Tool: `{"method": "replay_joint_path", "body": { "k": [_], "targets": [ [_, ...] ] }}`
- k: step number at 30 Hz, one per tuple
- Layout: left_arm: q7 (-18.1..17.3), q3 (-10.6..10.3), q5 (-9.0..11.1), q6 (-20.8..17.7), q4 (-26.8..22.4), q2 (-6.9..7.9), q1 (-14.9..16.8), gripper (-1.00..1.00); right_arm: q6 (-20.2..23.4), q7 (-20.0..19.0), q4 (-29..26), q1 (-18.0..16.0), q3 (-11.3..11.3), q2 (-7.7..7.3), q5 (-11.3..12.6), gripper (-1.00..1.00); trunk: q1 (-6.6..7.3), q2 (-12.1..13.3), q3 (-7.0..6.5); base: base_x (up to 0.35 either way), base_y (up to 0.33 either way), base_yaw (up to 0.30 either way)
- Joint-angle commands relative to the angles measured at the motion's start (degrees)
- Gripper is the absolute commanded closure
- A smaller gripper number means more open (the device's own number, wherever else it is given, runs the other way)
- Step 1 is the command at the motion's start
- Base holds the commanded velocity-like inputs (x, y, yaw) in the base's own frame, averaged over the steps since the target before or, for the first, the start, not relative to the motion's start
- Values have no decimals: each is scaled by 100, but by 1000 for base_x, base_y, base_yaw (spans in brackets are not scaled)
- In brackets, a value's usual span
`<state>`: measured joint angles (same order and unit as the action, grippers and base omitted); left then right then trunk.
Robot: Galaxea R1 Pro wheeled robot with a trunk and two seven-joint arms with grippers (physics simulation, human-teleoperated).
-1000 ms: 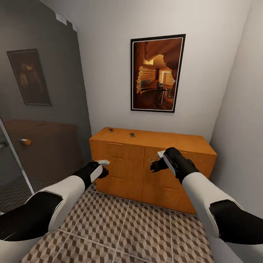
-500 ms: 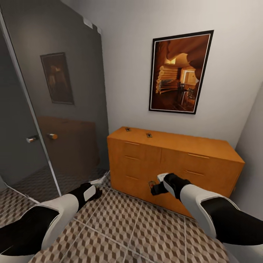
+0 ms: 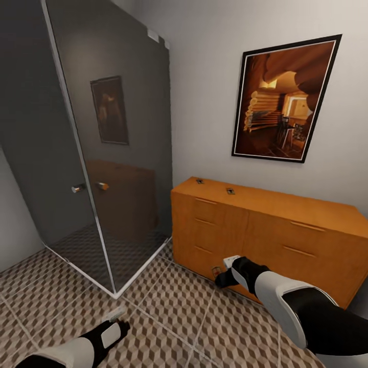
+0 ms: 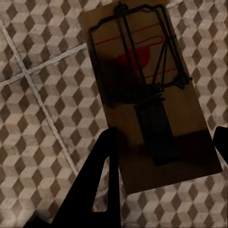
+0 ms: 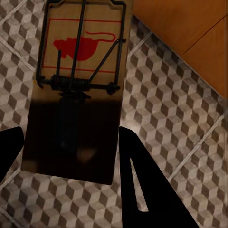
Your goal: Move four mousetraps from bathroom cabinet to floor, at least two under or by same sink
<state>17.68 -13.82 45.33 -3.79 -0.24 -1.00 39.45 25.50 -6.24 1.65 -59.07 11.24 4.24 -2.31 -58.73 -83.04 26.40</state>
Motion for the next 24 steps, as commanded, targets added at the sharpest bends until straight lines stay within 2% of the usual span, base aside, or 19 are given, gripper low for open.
{"method": "replay_joint_path", "body": {
  "k": [1,6,13,24],
  "targets": [
    [28,-50,29,-18,-3,-9,-14,100,7,36,10,-8,39,-1,-24,100,0,-4,6,0,0,41],
    [8,-51,50,5,-5,144,-50,100,-30,207,11,59,44,27,-13,100,0,-4,6,0,0,187],
    [7,-51,46,10,-22,161,-51,100,-128,303,11,524,45,-6,-16,100,0,-4,6,0,0,290],
    [7,-51,46,9,-35,162,-51,100,-131,316,11,563,47,23,-14,100,0,-4,6,0,0,288]
  ]
}}
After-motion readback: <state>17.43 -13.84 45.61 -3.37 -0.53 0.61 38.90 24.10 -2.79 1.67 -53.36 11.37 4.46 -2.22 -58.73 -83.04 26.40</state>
